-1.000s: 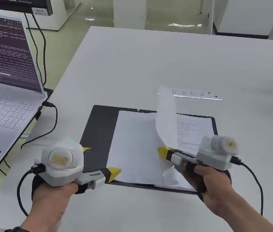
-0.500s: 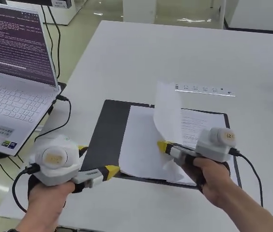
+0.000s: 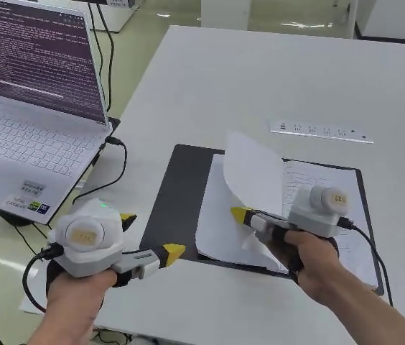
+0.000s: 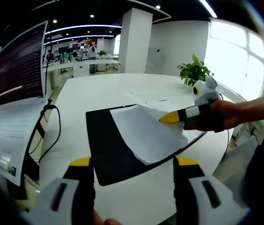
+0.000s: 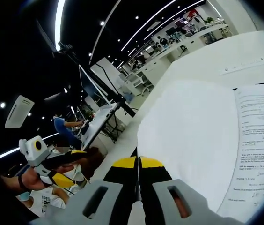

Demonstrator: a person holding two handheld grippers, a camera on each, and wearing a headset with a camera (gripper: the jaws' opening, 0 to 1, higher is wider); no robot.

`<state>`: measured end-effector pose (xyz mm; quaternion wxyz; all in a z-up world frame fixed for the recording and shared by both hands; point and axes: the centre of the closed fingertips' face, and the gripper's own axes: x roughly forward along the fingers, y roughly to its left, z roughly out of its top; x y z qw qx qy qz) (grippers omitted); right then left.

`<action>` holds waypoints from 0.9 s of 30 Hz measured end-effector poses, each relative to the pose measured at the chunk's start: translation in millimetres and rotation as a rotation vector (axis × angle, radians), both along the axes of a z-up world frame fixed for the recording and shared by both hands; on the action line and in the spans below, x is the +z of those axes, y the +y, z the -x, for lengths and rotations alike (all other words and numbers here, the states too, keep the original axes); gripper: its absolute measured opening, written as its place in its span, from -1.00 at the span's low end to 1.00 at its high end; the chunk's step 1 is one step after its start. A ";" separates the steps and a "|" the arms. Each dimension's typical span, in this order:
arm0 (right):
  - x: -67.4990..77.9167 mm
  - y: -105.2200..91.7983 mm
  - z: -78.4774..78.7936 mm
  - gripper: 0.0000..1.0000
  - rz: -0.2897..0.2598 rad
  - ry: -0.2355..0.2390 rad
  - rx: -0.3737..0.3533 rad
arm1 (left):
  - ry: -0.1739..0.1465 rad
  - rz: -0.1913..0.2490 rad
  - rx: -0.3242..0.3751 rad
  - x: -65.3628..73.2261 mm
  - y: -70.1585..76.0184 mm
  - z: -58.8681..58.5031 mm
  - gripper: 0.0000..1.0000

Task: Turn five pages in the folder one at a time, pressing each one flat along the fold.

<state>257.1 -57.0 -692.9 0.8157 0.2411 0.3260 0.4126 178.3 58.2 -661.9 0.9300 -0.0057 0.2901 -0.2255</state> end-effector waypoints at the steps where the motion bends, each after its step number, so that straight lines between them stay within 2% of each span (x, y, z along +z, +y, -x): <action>1: -0.3 0.3 -1.0 -1.00 -0.001 0.000 -0.004 | -0.001 0.001 0.003 0.5 0.6 -0.1 0.37; 10: -6.4 8.2 -3.7 -1.00 -0.003 0.023 -0.008 | -0.013 0.009 -0.006 2.9 -1.3 -2.9 0.38; 14: -10.8 12.0 -6.0 -1.00 -0.014 0.047 -0.020 | -0.012 0.016 -0.010 2.7 -2.9 -3.1 0.38; 27: -31.9 22.9 -7.7 -1.00 0.003 0.098 -0.029 | -0.008 0.026 -0.016 1.9 1.8 -8.1 0.38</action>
